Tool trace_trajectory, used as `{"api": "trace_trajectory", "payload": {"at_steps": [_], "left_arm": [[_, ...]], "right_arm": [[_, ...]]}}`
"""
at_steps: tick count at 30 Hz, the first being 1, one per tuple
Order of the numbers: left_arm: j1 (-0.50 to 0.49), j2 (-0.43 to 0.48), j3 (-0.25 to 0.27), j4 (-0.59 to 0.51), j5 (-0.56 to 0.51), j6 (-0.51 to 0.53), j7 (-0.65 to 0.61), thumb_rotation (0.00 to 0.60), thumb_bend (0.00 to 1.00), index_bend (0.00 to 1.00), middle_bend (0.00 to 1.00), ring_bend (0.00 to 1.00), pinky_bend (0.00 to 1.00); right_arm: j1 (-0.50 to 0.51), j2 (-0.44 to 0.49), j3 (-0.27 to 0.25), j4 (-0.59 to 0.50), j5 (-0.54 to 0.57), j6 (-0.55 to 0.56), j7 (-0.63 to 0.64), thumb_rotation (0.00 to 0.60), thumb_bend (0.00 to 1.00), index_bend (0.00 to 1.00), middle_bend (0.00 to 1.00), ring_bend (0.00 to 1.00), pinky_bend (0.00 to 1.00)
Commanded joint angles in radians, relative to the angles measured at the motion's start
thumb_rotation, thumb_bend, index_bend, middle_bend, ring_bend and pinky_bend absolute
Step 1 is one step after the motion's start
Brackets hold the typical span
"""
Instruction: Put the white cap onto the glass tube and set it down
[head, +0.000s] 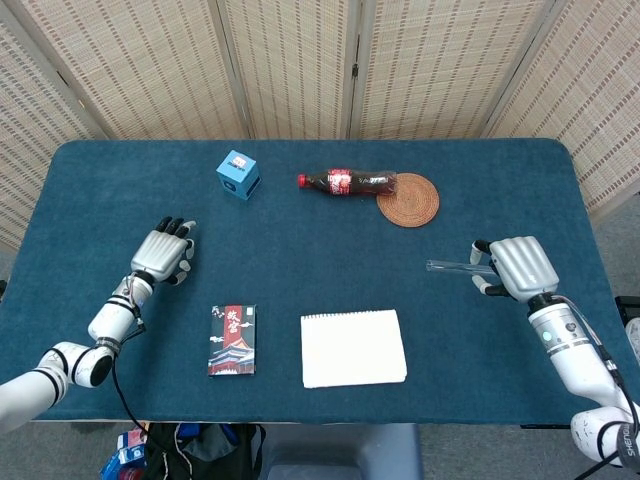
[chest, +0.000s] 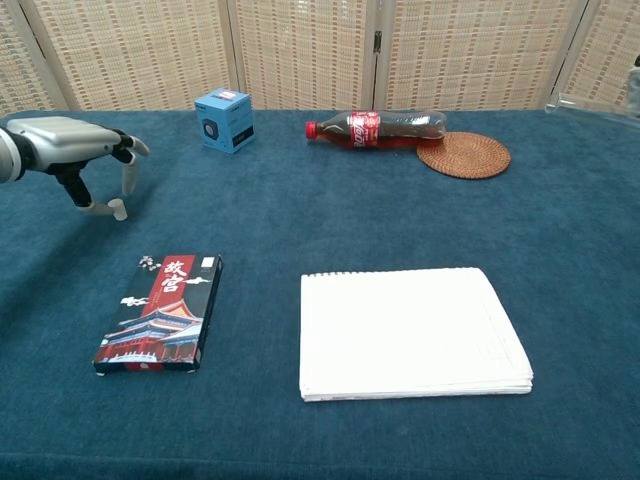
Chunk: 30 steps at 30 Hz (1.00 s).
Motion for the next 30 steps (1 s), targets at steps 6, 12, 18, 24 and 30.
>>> {"api": "trace_trajectory", "payload": {"at_steps": [6,12,18,24,30], "left_arm": [[-0.002,-0.022,-0.006,0.034,-0.003,-0.013,0.000,0.600,0.29,0.44,0.00,0.00,0.00],[-0.004,-0.028,-0.010,0.046,-0.004,-0.025,0.003,0.600,0.32,0.44,0.00,0.00,0.00],[-0.004,-0.032,-0.012,0.051,-0.007,-0.031,0.011,0.600,0.32,0.45,0.00,0.00,0.00],[-0.001,-0.036,-0.014,0.058,-0.009,-0.032,0.014,0.600,0.32,0.46,0.00,0.00,0.00],[-0.001,-0.042,-0.015,0.069,-0.008,-0.037,0.017,0.600,0.32,0.46,0.00,0.00,0.00]], "right_arm": [[-0.002,-0.001,-0.001,0.003,0.001,-0.001,0.002,0.600,0.75,0.74,1.00,1.00,1.00],[-0.003,0.000,-0.001,0.005,0.001,-0.002,0.006,0.600,0.75,0.74,1.00,1.00,1.00],[-0.003,-0.002,-0.001,0.011,-0.001,-0.005,0.011,0.600,0.75,0.74,1.00,1.00,1.00],[-0.002,-0.004,0.000,0.015,-0.001,-0.007,0.014,0.600,0.75,0.74,1.00,1.00,1.00],[-0.001,-0.006,0.001,0.018,0.000,-0.009,0.017,0.600,0.75,0.74,1.00,1.00,1.00]]}}
